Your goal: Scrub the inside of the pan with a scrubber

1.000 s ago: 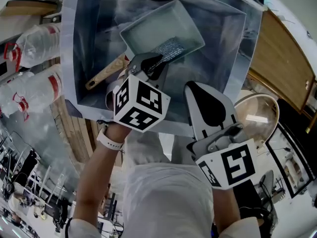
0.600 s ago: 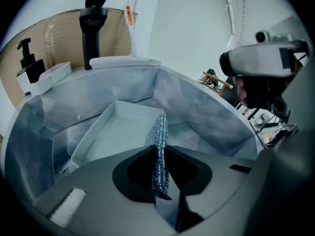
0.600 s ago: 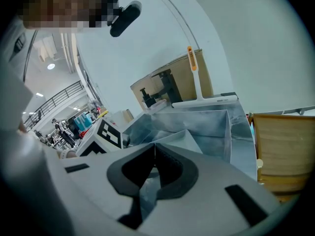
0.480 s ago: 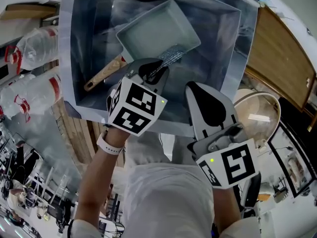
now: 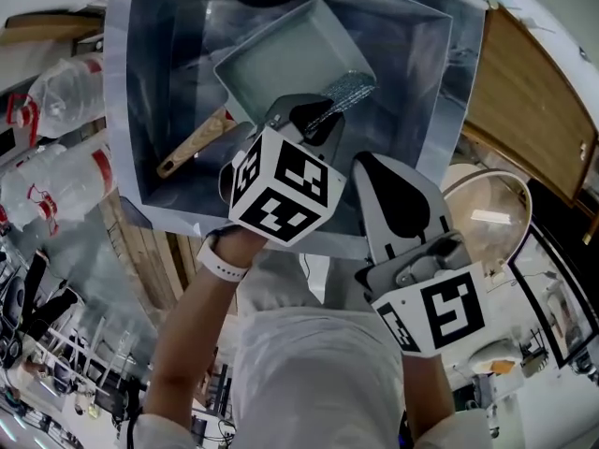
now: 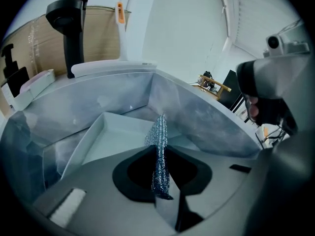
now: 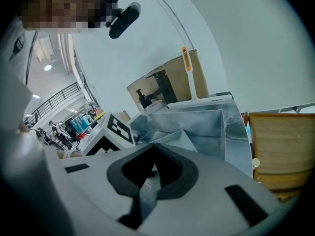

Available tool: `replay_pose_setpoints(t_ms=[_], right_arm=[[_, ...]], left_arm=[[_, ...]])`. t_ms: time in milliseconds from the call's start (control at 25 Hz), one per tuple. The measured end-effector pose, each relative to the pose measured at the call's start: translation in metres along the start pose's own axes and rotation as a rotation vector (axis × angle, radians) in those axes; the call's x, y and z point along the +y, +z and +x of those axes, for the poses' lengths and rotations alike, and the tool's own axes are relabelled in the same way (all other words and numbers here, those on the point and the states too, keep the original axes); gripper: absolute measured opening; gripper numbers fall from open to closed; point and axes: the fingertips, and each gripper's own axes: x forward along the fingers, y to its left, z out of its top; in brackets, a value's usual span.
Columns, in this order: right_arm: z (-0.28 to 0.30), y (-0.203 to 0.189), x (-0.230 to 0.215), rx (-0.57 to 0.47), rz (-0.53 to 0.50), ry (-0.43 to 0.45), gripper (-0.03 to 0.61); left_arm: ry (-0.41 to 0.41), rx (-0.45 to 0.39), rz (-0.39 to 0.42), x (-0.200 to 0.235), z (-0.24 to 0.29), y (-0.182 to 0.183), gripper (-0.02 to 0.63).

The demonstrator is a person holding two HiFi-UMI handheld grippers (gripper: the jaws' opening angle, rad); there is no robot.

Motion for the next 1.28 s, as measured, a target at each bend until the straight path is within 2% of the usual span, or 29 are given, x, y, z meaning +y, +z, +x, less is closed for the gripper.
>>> replay_pose_setpoints(t_ms=[480, 760, 1160, 1280], right_arm=[[0.003, 0.006, 0.006, 0.002, -0.017, 0.001, 0.006], [0.011, 0.010, 0.015, 0.007, -0.032, 0.007, 0.006], [0.018, 0.010, 0.017, 0.011, -0.022, -0.002, 0.006], [0.022, 0.012, 0.016, 0.009, -0.019, -0.008, 0.006]], left_arm=[[0.026, 0.019, -0.010, 0.006, -0.032, -0.042, 0.063], [0.064, 0.009, -0.029, 0.041, -0.042, -0.043, 0.064], [0.096, 0.058, 0.095, 0.085, -0.043, -0.030, 0.064], [0.108, 0.055, 0.101, 0.099, -0.043, -0.027, 0.064]])
